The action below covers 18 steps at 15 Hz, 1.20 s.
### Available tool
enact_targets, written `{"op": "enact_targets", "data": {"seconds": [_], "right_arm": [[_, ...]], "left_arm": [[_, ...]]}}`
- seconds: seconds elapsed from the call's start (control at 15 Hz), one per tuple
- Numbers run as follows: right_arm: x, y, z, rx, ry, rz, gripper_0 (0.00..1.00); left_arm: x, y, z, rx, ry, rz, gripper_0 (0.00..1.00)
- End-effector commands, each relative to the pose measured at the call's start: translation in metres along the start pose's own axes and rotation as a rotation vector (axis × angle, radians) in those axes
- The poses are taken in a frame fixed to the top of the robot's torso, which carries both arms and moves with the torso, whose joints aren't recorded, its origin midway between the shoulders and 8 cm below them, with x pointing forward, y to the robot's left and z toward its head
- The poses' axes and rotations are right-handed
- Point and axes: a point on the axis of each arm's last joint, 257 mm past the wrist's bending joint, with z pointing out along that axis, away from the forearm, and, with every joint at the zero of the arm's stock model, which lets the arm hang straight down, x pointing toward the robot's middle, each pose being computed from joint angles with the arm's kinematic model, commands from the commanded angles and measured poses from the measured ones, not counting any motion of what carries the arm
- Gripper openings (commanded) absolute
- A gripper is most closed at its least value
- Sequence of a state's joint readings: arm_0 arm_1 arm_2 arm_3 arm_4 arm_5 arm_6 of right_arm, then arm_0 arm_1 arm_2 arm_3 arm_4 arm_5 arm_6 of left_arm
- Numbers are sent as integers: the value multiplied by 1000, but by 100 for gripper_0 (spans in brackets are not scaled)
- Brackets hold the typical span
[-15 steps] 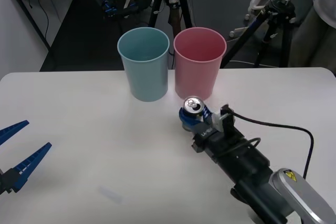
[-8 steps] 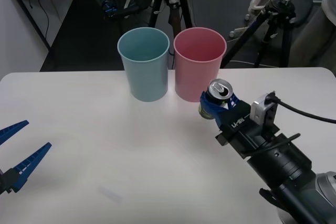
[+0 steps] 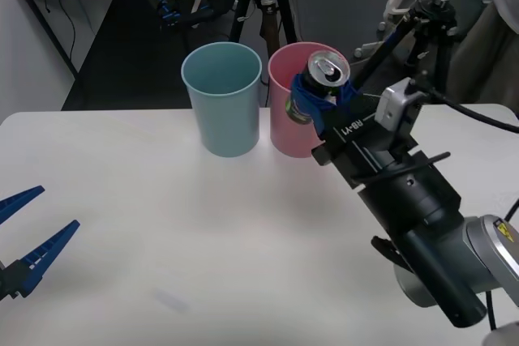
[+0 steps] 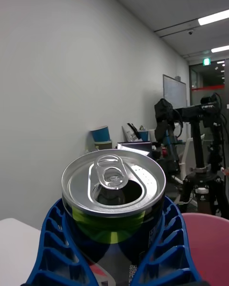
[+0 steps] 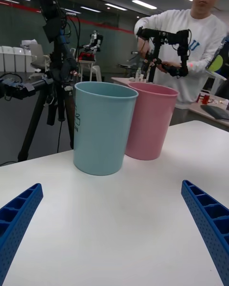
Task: Grasp the object on the table and drop it into the matching bin: aluminum can to the light blue bin, PET bottle to the pink bin.
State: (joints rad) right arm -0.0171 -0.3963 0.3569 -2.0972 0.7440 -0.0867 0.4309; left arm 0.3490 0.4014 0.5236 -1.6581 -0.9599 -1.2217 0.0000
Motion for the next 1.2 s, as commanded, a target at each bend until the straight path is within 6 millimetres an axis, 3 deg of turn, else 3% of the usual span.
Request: {"op": "enact_targets", "data": {"seconds": [0.07, 0.6, 1.0, 1.2], "right_arm": [[4, 7, 40, 5, 4, 3, 0], [43, 11, 154, 17, 59, -16, 0], [68, 6, 207, 25, 138, -56, 0], [84, 0, 221, 37, 186, -76, 0]], "left_arm": [[0, 0, 0, 0, 0, 0, 100], [0, 0, 0, 0, 0, 0, 100], [0, 0, 0, 0, 0, 0, 100], [0, 0, 0, 0, 0, 0, 100]]}}
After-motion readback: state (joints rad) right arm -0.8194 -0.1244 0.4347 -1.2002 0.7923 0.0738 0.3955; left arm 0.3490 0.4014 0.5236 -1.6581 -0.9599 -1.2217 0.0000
